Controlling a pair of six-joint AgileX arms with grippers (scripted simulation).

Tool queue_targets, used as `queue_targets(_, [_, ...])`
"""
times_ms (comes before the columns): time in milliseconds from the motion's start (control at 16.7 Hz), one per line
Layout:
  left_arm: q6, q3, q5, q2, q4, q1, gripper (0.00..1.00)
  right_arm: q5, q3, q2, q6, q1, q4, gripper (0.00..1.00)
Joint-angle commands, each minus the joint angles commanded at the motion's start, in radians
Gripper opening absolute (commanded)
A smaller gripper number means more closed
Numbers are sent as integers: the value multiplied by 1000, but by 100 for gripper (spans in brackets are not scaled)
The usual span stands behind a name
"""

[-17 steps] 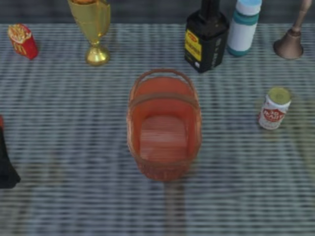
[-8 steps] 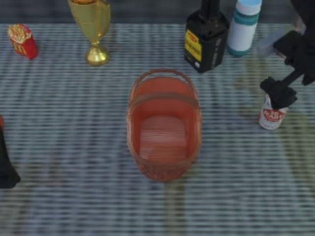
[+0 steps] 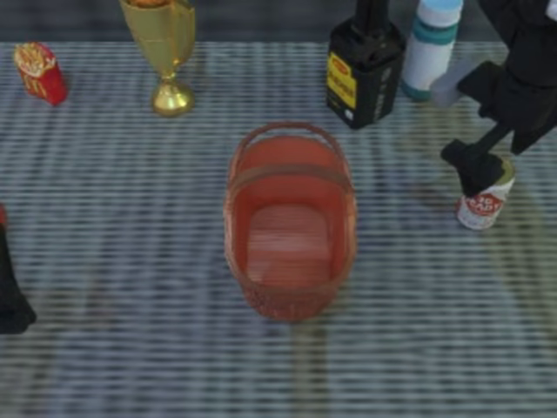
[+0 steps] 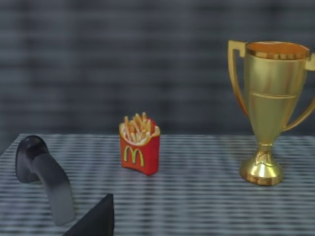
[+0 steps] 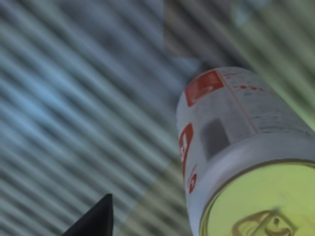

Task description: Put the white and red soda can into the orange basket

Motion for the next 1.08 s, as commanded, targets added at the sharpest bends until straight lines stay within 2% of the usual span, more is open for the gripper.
queue_targets(240, [0, 0, 0, 0, 0, 0, 100, 0, -17, 2, -1, -3, 19, 100])
queue_targets(600, [0, 0, 0, 0, 0, 0, 100, 0, -125, 43, 1, 1, 168, 100])
queue_targets(840, [0, 0, 0, 0, 0, 0, 100, 0, -128, 44, 2, 1, 173, 100])
queue_targets(1080, [0, 0, 0, 0, 0, 0, 100, 0, -128, 44, 2, 1, 173, 70])
